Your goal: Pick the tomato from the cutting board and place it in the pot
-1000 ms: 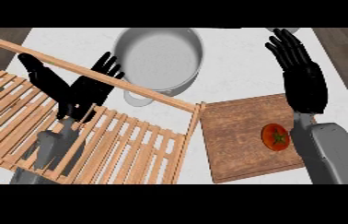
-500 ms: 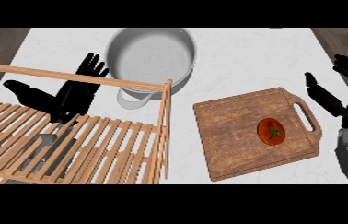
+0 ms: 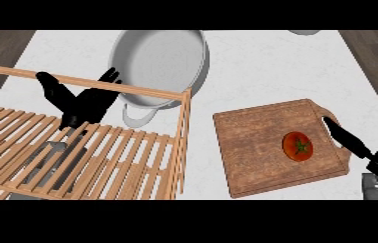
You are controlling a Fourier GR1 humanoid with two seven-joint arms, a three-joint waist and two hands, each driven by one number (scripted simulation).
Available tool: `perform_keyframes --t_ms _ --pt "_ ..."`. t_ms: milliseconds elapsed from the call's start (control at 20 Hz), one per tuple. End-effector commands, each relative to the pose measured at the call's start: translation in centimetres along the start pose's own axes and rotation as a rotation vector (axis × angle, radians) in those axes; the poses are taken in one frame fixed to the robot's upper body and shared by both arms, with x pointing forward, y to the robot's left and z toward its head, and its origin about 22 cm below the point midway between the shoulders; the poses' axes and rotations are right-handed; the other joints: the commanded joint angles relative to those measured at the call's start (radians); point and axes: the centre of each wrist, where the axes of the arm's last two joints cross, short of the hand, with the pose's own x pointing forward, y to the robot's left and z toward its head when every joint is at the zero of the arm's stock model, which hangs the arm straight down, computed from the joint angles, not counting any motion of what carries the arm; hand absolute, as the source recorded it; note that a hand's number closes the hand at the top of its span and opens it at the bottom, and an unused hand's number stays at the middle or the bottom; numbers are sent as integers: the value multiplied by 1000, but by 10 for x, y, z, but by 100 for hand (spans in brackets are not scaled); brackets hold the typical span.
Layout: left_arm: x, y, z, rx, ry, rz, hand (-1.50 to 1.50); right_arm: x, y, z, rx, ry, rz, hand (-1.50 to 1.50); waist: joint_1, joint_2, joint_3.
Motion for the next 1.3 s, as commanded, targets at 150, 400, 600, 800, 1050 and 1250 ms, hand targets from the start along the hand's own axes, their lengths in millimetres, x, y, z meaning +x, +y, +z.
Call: perform_keyframes --t_ms 150,400,600,800,1050,1250 --pt "24 63 26 322 103 -372 0 -42 -22 58 71 155 236 -150 54 -1 2" --pt "10 59 32 391 81 -466 0 -57 -35 115 260 325 364 -150 65 5 -5" --pt "-8 52 35 416 40 -481 0 -40 -25 129 400 408 364 -150 72 10 -5" --pt "-11 58 38 436 21 -510 0 -27 -25 124 438 466 424 -150 88 4 -6" --pt "-9 66 39 473 26 -520 0 5 -22 105 437 536 483 -150 68 -1 0" --pt "-27 57 40 463 27 -526 0 49 -10 91 441 557 515 -150 61 -2 3"
